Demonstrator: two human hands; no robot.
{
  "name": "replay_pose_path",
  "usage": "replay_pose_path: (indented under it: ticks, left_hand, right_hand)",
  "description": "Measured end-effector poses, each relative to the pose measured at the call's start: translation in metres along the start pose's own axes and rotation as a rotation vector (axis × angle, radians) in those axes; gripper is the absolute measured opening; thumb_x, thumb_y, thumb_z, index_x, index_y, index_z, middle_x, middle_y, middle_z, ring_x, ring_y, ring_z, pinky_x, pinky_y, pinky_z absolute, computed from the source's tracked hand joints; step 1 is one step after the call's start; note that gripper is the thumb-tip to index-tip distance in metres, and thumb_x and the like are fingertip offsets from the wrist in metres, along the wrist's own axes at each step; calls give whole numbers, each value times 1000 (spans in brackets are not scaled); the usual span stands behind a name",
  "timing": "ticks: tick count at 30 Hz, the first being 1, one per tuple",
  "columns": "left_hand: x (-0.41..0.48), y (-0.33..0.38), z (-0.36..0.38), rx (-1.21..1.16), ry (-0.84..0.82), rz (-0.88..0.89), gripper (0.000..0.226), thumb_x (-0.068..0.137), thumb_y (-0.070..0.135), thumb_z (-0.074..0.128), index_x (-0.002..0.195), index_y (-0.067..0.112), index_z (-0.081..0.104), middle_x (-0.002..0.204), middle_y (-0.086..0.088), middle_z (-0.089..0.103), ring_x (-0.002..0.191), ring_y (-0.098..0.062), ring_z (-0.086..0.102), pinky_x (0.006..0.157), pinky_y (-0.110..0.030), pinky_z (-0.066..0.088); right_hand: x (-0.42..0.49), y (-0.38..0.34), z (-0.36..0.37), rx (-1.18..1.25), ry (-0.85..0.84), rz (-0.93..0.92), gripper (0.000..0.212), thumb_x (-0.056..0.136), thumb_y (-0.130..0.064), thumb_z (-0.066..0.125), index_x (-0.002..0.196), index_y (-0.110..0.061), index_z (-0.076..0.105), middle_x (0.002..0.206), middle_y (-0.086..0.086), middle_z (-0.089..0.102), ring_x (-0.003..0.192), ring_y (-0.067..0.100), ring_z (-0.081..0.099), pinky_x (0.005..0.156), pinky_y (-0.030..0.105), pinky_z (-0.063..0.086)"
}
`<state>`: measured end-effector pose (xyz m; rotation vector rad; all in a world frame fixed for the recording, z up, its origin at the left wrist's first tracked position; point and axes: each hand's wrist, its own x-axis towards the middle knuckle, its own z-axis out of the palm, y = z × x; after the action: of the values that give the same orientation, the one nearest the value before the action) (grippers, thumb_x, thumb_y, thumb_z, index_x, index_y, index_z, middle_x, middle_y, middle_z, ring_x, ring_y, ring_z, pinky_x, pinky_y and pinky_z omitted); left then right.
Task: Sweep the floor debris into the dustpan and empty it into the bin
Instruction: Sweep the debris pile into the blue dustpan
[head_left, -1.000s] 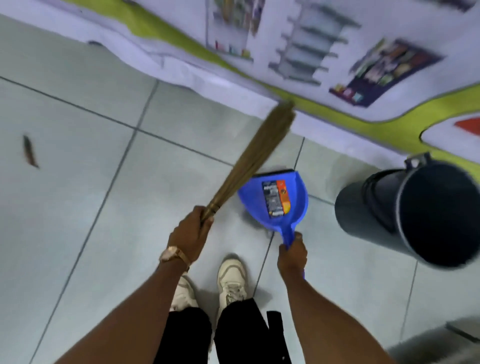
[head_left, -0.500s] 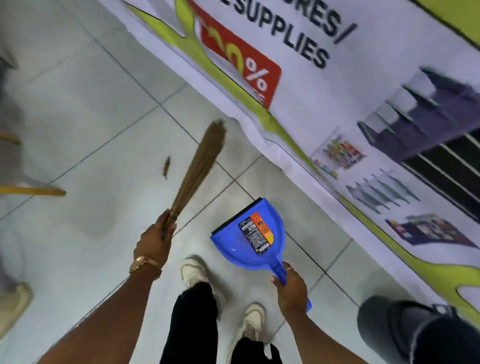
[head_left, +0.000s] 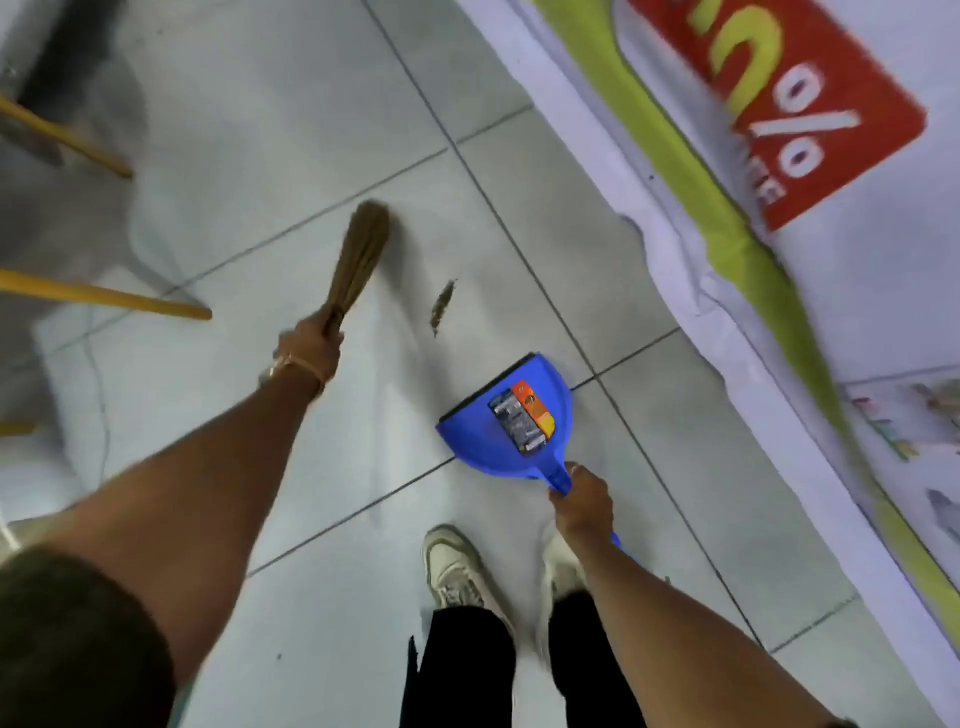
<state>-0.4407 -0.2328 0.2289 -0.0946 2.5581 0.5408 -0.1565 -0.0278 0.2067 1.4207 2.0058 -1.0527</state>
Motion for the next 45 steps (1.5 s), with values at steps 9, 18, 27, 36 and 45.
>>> replay_pose_path:
  ticks: [9, 18, 27, 36, 45]
  left_hand:
    - [109, -38, 67, 318, -78, 175, 48, 94, 41, 40, 142, 42, 36, 131, -22, 54, 113, -49, 53, 95, -49, 44]
    - [70, -73, 71, 253, -255, 137, 47, 94, 34, 51, 140, 37, 45, 116, -20, 66, 85, -43, 64, 72, -30, 46]
    - [-46, -47, 64, 55, -410, 31, 44, 95, 32, 53, 138, 36, 47, 117, -20, 65, 106, -46, 60, 77, -35, 49]
    - [-148, -36, 47, -224, -190, -40, 42, 94, 35, 51, 134, 46, 46, 107, -16, 69, 98, -51, 60, 80, -56, 56]
    - [-81, -44, 86, -182, -177, -228, 45, 94, 35, 44, 139, 35, 45, 119, -22, 63, 102, -49, 62, 87, -55, 55]
  right_hand:
    - [98, -27, 128, 5, -21, -23, 18, 86, -15, 65, 102, -5, 64, 105, 19, 68, 101, 42, 63, 81, 40, 50]
    - [120, -48, 134, 21, 27, 28, 28, 86, -15, 69, 109, 0, 61, 115, 19, 63, 106, 41, 60, 84, 41, 49]
    - [133, -65, 110, -109, 35, -40, 32, 87, -13, 66, 117, -3, 58, 123, 20, 59, 114, 41, 57, 92, 45, 49]
    - [133, -47, 106, -202, -3, -10, 34, 86, -8, 66, 117, -6, 55, 127, 14, 56, 116, 36, 57, 91, 42, 50]
    - [134, -14, 99, -243, -2, -19, 31, 84, -11, 70, 113, -6, 58, 119, 14, 63, 109, 36, 62, 88, 41, 52]
